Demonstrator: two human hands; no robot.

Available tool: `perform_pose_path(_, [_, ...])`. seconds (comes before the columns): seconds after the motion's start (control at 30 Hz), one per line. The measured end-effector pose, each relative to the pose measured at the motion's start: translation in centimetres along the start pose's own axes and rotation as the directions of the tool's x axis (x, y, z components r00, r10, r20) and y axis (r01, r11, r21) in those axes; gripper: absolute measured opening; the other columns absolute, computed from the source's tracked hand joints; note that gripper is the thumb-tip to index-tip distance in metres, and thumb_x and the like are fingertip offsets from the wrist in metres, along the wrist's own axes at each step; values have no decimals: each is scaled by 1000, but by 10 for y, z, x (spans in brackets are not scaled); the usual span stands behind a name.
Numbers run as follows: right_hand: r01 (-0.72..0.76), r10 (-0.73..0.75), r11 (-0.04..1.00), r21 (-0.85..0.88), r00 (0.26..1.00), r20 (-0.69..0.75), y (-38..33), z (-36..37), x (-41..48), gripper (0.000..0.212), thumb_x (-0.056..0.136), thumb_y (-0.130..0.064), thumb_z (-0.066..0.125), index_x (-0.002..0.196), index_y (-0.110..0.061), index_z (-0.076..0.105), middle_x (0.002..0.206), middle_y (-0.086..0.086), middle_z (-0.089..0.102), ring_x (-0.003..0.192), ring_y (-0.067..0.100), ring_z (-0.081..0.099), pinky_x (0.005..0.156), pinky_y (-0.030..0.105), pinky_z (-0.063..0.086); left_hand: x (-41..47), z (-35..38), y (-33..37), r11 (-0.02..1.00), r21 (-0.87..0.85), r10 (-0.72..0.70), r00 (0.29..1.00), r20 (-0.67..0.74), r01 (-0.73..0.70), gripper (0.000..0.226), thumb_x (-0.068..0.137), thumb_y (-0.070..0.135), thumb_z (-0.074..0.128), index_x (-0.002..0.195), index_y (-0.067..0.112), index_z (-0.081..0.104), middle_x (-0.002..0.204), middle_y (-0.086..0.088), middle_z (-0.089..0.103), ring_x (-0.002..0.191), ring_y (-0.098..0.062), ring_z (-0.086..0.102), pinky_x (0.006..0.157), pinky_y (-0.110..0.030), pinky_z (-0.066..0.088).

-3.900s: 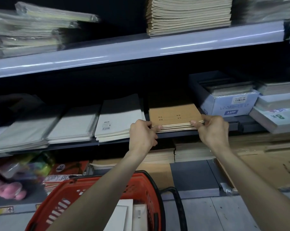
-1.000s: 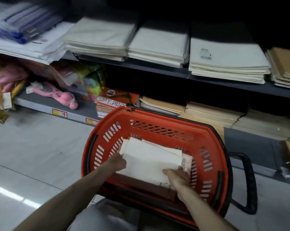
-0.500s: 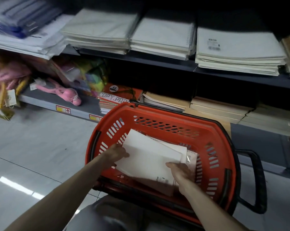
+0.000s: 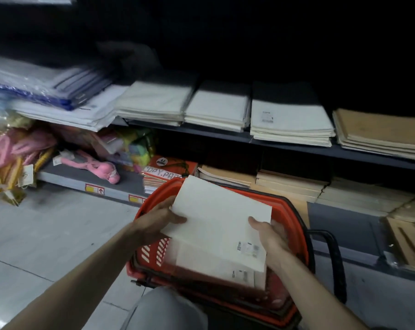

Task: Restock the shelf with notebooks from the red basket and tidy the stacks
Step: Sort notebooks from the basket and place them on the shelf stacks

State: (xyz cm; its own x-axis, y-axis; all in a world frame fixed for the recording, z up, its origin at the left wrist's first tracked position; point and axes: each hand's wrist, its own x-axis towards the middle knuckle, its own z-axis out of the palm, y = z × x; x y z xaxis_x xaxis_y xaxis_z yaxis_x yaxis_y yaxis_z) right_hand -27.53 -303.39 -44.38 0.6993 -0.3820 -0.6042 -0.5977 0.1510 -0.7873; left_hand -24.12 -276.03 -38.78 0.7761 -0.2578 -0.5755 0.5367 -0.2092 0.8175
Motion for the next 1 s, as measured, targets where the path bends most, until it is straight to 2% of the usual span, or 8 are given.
perform_pose_path(0.1, [108, -117, 990, 91, 988, 96, -45, -23, -36, 26, 91, -22, 78, 114, -16, 69, 102, 6, 79, 92, 31, 76, 80, 54, 63, -24, 5, 30, 991, -96, 95, 995, 6, -94, 46, 92, -1, 62, 127, 30, 62, 124, -17, 69, 108, -41, 68, 86, -52, 62])
perform_pose_path(0.3, [190, -234, 931, 311, 966, 111, -117, -60, -91, 25, 91, -9, 76, 114, -9, 67, 102, 17, 79, 92, 39, 76, 72, 64, 61, -57, 23, 99, 975, -74, 215, 974, 68, -210, 53, 86, 8, 70, 135, 27, 58, 109, -22, 74, 69, -30, 73, 38, -27, 50])
perform_pose_path(0.43, [254, -287, 834, 490, 958, -8, -143, -63, -106, 24, 92, -7, 73, 116, -6, 68, 104, 17, 79, 95, 41, 76, 78, 65, 59, -57, 31, 141, 891, -363, 282, 959, -28, -273, 39, 88, 11, 67, 123, -5, 62, 90, -18, 74, 60, -27, 68, 48, -26, 58])
perform_pose_path(0.57, [322, -269, 707, 630, 946, -181, -159, -62, -103, 29, 92, -12, 74, 120, -16, 67, 104, 8, 78, 90, 35, 76, 70, 57, 63, -62, 68, 163, 767, -603, 319, 945, 65, -218, 38, 94, 18, 64, 127, 0, 62, 120, -26, 72, 106, -38, 73, 78, -37, 64])
perform_pose_path(0.63, [301, -262, 642, 705, 951, -167, -164, -59, -97, 36, 94, -5, 69, 127, -17, 65, 113, 8, 77, 98, 34, 75, 68, 48, 63, -62, 97, 170, 871, -455, 301, 933, 195, -186, 36, 95, 21, 65, 128, 7, 64, 123, -25, 71, 111, -40, 71, 87, -43, 61])
perform_pose_path(0.73, [187, -233, 669, 719, 972, -36, -166, -57, -85, 39, 96, 0, 62, 133, -10, 62, 121, 16, 73, 108, 37, 70, 73, 45, 59, -50, 135, 169, 964, -116, 265, 915, 306, -240, 31, 101, 12, 60, 132, 13, 60, 121, -31, 69, 85, -36, 75, 82, -46, 63])
perform_pose_path(0.87, [141, -242, 769, 624, 967, 80, -155, -79, -72, 30, 97, -6, 65, 127, -4, 62, 111, 18, 73, 86, 29, 68, 70, 34, 52, -19, 143, 161, 944, -57, 329, 932, 154, -324, 30, 100, -2, 50, 125, 7, 65, 90, -23, 66, 58, -23, 60, 60, -35, 52])
perform_pose_path(1.0, [363, -363, 830, 423, 928, -84, -153, -113, -50, 47, 93, 6, 69, 138, 1, 55, 93, 22, 77, 75, 29, 68, 80, 39, 56, 1, 136, 161, 904, -20, 426, 903, -57, -428, 21, 102, 1, 54, 113, 2, 72, 79, -13, 68, 60, -20, 62, 60, -31, 52])
